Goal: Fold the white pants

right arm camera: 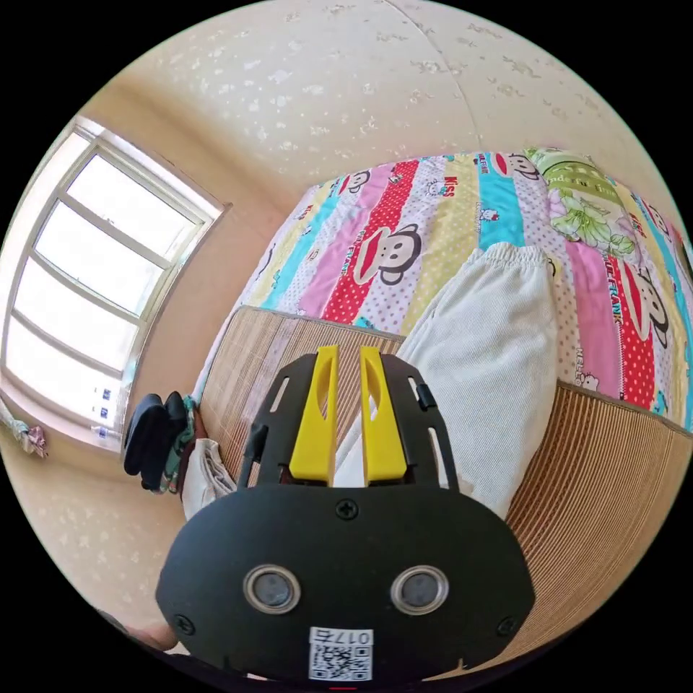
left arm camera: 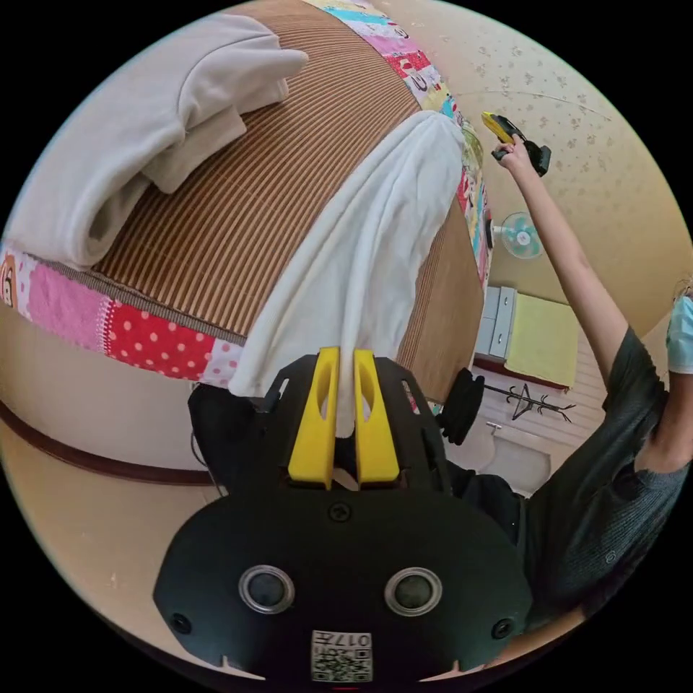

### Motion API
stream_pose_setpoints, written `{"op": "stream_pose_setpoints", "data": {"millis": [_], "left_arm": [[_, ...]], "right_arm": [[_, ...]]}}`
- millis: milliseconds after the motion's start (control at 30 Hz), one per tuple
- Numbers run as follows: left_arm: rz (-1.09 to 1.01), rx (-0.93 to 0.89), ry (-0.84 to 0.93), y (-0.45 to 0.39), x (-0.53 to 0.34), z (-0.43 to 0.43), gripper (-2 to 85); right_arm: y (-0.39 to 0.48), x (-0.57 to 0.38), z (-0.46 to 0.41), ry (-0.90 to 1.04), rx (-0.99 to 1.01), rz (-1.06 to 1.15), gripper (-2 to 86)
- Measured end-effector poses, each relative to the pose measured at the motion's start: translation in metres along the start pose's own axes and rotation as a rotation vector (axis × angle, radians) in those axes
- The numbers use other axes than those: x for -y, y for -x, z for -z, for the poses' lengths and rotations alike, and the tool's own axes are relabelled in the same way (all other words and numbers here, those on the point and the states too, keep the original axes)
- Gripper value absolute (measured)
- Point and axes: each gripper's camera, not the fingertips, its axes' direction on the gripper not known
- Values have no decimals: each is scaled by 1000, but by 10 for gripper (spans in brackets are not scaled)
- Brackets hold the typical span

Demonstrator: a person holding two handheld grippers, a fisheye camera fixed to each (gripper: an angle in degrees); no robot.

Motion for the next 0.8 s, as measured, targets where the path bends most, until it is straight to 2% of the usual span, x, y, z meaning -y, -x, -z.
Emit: {"op": "stream_pose_setpoints", "data": {"millis": [67,167,233,367,433,567,600,667,733,800], "left_arm": [[-19,-17,36,10,4,-6,40],[-59,-24,78,18,7,-14,40],[-85,-34,114,18,10,-14,40],[-149,-37,169,12,17,-5,40],[-198,-29,208,9,21,-1,40],[-228,-56,245,12,25,3,39],[-231,-79,250,14,26,6,38],[-254,-149,239,15,23,13,35],[-356,-347,201,13,17,28,30],[-362,-336,212,19,15,32,29]], "right_arm": [[25,-60,-19,85,-113,114,70],[29,-136,-37,199,-141,102,75],[29,-155,-44,222,-147,52,79],[53,-107,-59,81,-89,-29,111],[66,-68,-80,63,-133,-68,121],[54,-22,-140,191,-297,-324,102],[55,-22,-140,186,-329,-336,87],[83,-27,-118,20,-374,-300,49],[111,-31,-105,-93,-401,-251,43],[126,-23,-115,-58,-405,-189,45]]}}
